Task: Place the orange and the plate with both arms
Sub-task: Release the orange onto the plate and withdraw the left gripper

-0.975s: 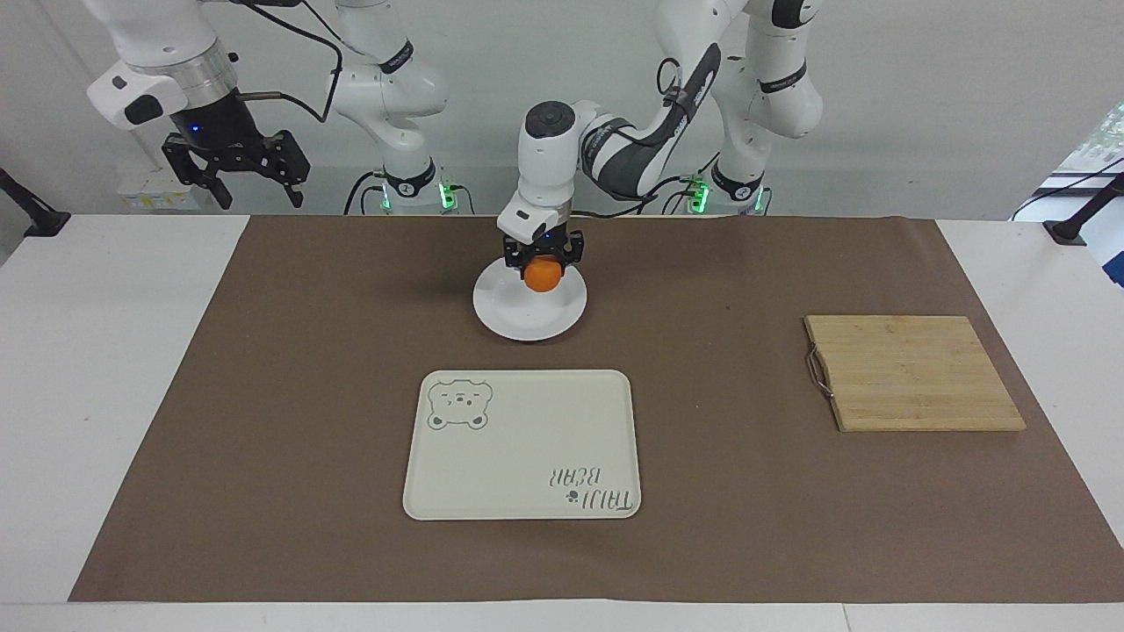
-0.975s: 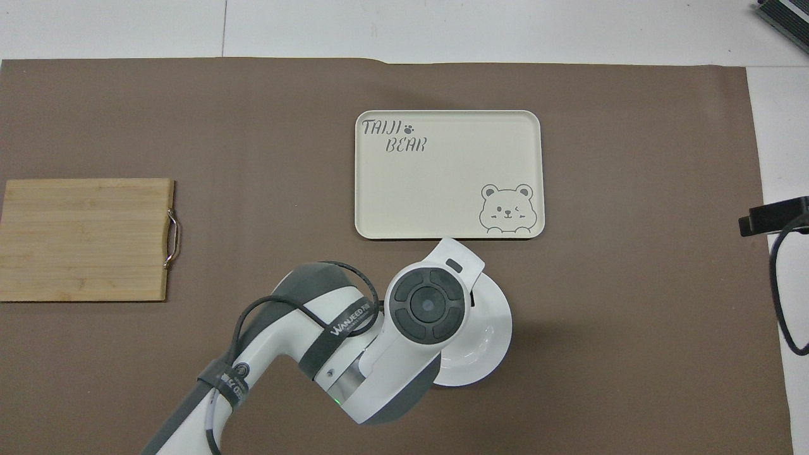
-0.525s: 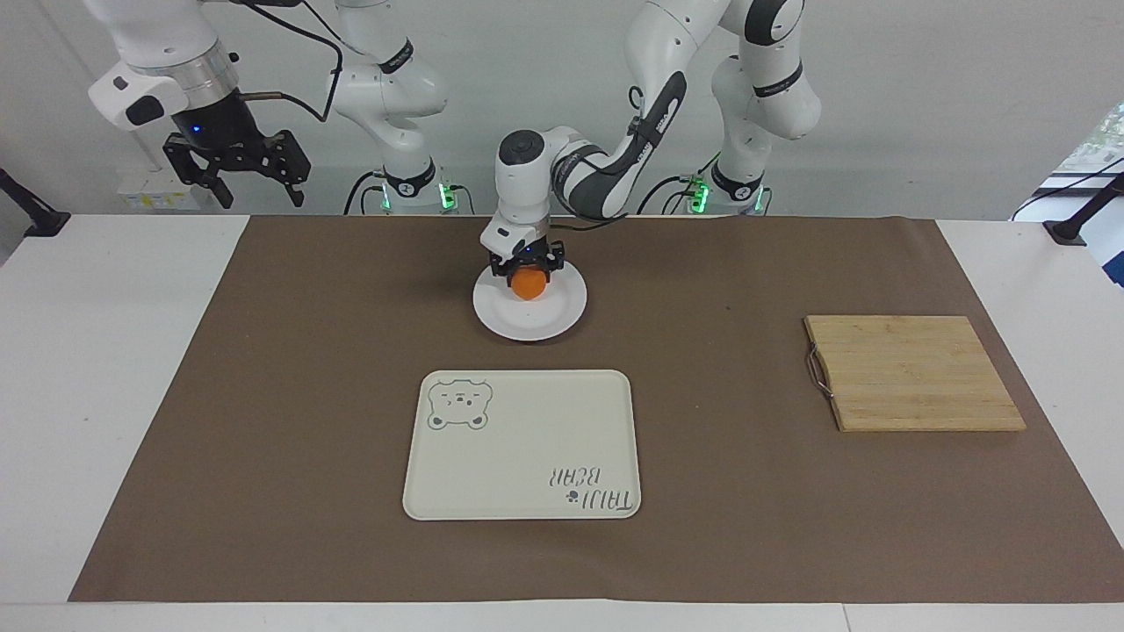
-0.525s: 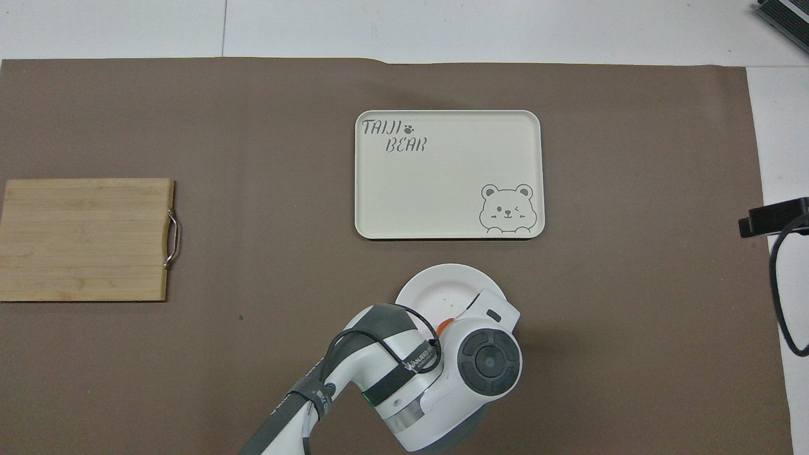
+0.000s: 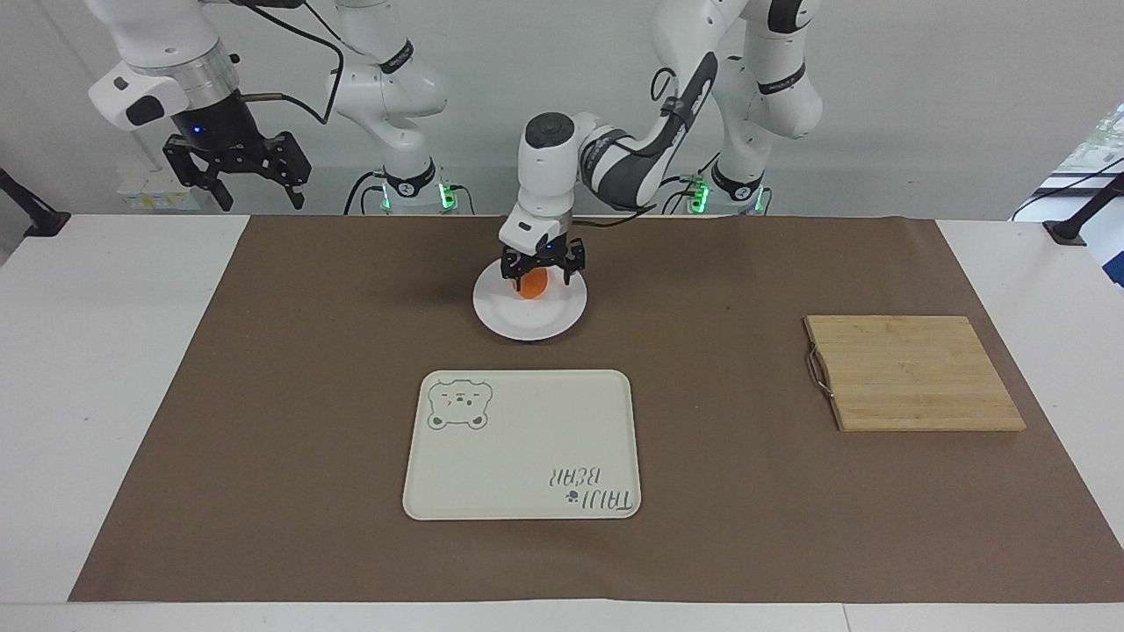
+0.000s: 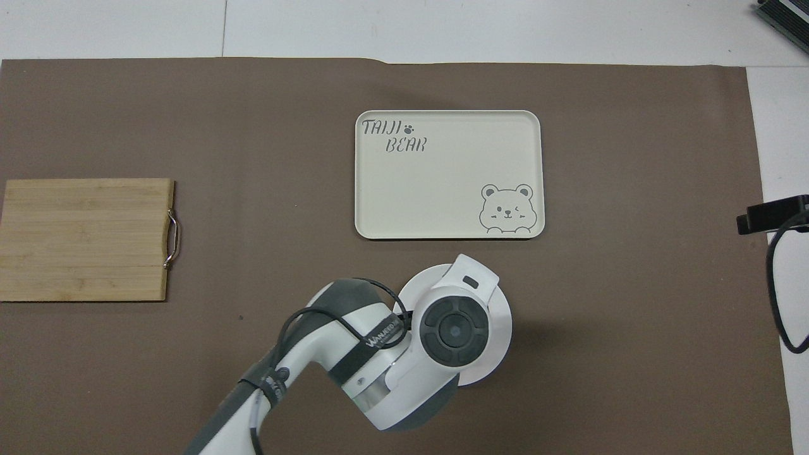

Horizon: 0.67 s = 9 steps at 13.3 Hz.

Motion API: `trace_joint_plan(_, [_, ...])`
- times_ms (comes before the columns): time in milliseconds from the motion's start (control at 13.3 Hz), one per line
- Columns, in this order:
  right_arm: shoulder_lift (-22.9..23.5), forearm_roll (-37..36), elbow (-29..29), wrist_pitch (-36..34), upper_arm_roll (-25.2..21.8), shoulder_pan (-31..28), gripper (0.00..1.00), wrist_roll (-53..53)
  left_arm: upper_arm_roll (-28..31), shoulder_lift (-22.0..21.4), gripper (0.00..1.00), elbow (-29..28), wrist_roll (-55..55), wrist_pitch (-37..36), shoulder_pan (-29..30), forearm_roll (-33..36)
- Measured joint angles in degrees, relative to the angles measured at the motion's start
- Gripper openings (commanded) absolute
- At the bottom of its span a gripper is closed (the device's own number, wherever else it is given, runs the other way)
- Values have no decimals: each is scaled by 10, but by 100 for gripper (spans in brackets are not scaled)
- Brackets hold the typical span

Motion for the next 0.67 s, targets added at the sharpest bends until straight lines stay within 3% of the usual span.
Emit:
trace_joint_plan(375, [-4, 55, -30, 21, 0, 2, 100, 0, 3, -54, 100, 25, 148, -81, 128, 0])
trace_joint_plan(675, [-4, 121, -96, 83, 1, 12, 100, -11, 3, -82, 100, 64, 292, -165, 235, -9])
